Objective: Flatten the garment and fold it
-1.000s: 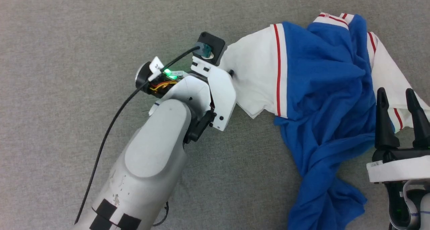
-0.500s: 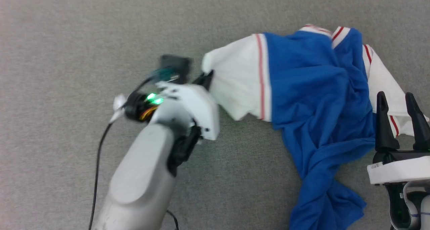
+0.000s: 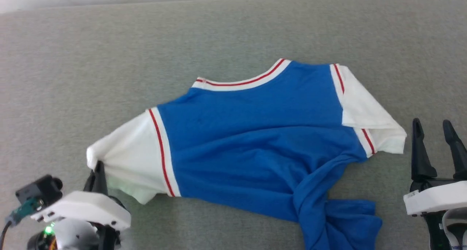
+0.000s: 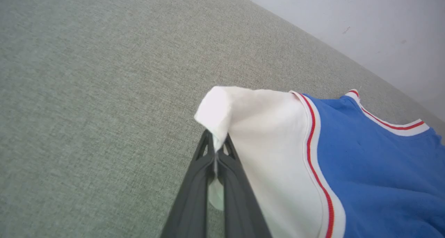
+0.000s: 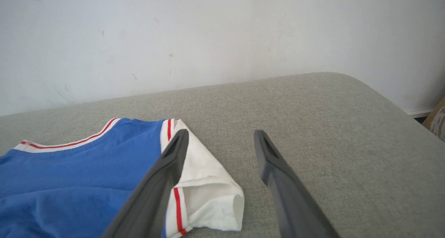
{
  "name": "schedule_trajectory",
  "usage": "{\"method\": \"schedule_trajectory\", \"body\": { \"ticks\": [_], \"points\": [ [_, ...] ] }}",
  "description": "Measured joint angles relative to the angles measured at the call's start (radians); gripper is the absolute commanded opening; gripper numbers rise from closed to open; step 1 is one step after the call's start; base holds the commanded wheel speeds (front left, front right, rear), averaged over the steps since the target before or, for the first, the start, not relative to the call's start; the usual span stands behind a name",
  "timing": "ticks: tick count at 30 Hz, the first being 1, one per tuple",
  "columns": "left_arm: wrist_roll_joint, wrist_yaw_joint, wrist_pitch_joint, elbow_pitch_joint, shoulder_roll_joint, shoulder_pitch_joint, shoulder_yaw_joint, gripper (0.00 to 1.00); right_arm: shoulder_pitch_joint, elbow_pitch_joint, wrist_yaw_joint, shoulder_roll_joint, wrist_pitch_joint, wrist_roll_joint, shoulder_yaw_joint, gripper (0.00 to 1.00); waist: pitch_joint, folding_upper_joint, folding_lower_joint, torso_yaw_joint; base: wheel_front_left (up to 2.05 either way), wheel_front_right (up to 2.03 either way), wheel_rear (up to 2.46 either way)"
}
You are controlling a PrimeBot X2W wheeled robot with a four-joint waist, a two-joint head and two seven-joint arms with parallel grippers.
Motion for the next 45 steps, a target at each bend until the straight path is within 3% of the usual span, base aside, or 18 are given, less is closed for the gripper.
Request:
{"method": "schedule_trajectory", "body": {
  "ticks": [6, 10, 17, 21, 25, 31, 32, 33, 34, 37, 45],
  "points": [
    [-0.021, -0.015, -0.007, -0.029, -0.034, 0.021, -0.043, 0.00, 0.000, -0.021, 0.000, 0.000, 0.060, -0.052, 0.025, 1.00, -0.023, 0.0000, 0.0000, 0.046, 0.00, 0.00, 0.00],
    [-0.021, -0.024, -0.015, -0.023, -0.049, -0.001, -0.076, 0.00, -0.020, -0.043, 0.001, -0.013, 0.183, -0.150, 0.101, 1.00, -0.028, 0.0000, 0.0000, 0.065, 0.00, 0.00, 0.00],
    [-0.021, -0.032, -0.036, 0.002, -0.063, -0.046, -0.101, 0.00, -0.112, 0.017, 0.000, -0.190, 0.400, -0.178, 0.201, 1.00, 0.006, 0.0000, 0.0002, 0.067, 0.00, 0.00, 0.00],
    [-0.025, -0.034, -0.046, 0.015, -0.069, -0.060, -0.109, 0.00, -0.144, 0.047, 0.000, -0.283, 0.470, -0.153, 0.272, 1.00, 0.027, 0.0000, 0.0003, 0.075, 0.00, 0.00, 0.00],
    [-0.027, -0.041, -0.050, 0.024, -0.071, -0.065, -0.112, 0.00, -0.179, 0.059, 0.000, -0.327, 0.494, -0.118, 0.336, 1.00, 0.042, 0.0000, 0.0003, 0.086, 0.00, 0.00, 0.00],
    [-0.028, -0.041, -0.057, 0.031, -0.071, -0.068, -0.120, 0.00, -0.210, 0.120, 0.000, -0.342, 0.516, -0.103, 0.373, 1.00, 0.051, 0.0000, 0.0003, 0.101, 0.00, 0.00, 0.00],
    [-0.028, -0.041, -0.057, 0.031, -0.072, -0.068, -0.122, 0.00, -0.215, 0.130, 0.000, -0.343, 0.520, -0.103, 0.372, 0.85, 0.051, 0.0000, 0.0003, 0.103, 0.00, 0.00, 0.00],
    [-0.028, -0.041, -0.057, 0.031, -0.072, -0.068, -0.123, 0.00, -0.218, 0.137, 0.000, -0.343, 0.520, -0.103, 0.369, 0.58, 0.052, 0.0000, 0.0002, 0.105, 0.00, 0.00, 0.00],
    [-0.029, -0.041, -0.057, 0.031, -0.072, -0.068, -0.123, 0.00, -0.221, 0.141, 0.000, -0.341, 0.519, -0.104, 0.366, 0.39, 0.052, 0.0000, 0.0002, 0.106, 0.00, 0.00, 0.00],
    [-0.033, -0.041, -0.058, 0.031, -0.072, -0.068, -0.124, 0.00, -0.233, 0.158, 0.001, -0.335, 0.512, -0.108, 0.353, 0.00, 0.053, 0.0000, 0.0002, 0.106, 0.00, 0.00, 0.00],
    [-0.034, -0.037, -0.062, 0.028, -0.072, -0.068, -0.120, 0.00, -0.236, 0.181, 0.000, -0.269, 0.406, -0.126, 0.251, 0.00, 0.045, 0.0000, 0.0003, 0.093, 0.00, 0.00, 0.00]
  ]
}}
